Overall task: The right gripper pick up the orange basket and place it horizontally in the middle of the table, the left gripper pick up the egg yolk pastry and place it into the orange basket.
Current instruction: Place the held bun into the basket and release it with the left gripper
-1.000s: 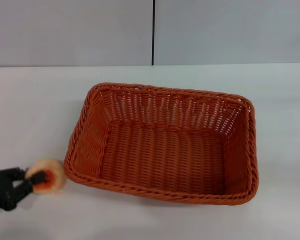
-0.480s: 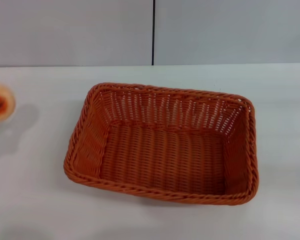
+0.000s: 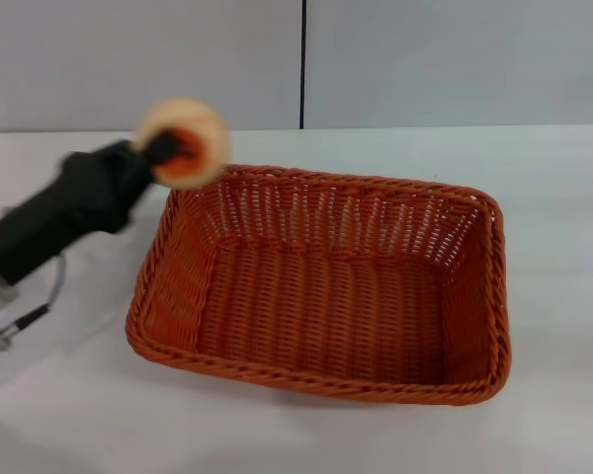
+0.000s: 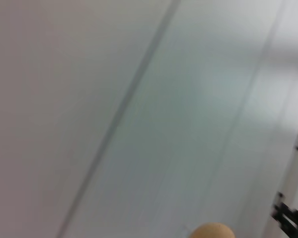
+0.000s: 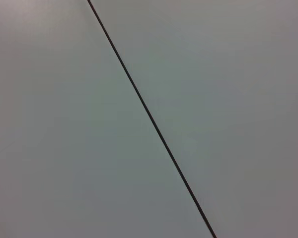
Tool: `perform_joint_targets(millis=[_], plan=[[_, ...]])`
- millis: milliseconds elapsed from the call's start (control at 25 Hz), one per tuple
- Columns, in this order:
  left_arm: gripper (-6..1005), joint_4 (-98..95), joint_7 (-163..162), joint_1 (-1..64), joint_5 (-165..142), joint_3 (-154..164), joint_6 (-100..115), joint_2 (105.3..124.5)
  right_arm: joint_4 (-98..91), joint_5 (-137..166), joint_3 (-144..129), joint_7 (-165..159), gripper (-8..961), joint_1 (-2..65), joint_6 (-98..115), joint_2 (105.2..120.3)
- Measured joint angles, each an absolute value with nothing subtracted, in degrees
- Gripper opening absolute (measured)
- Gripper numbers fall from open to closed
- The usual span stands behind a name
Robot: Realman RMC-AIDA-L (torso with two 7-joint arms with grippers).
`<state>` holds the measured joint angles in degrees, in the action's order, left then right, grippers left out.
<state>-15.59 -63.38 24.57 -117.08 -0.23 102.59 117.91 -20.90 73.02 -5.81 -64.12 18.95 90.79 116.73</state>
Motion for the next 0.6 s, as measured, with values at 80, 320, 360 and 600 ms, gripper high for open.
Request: perform_joint_targets(millis=[80,320,360,600], plan=[[61,-14.1,-62.66,27.84,-117.04,7.02,101.6,118.34,-20.82,73.04,-5.87,-63.84,433,18.96,90.8,116.73],[173,-12.51,-61.76,27.92,-115.35,7.59,100.45,118.21,-20.78,73.04,-5.89,-63.76,433,18.98,90.8,116.71],[191,-12.51,-61.6,27.58,-114.53,7.58,100.56,118.18,-20.78,73.04,-5.89,-63.75,433,18.99,90.8,116.71],[317,-12.52,-60.88,26.13,-111.6,7.61,101.23,118.08,-20.81,73.04,-5.89,-63.72,433,18.99,90.8,116.71]])
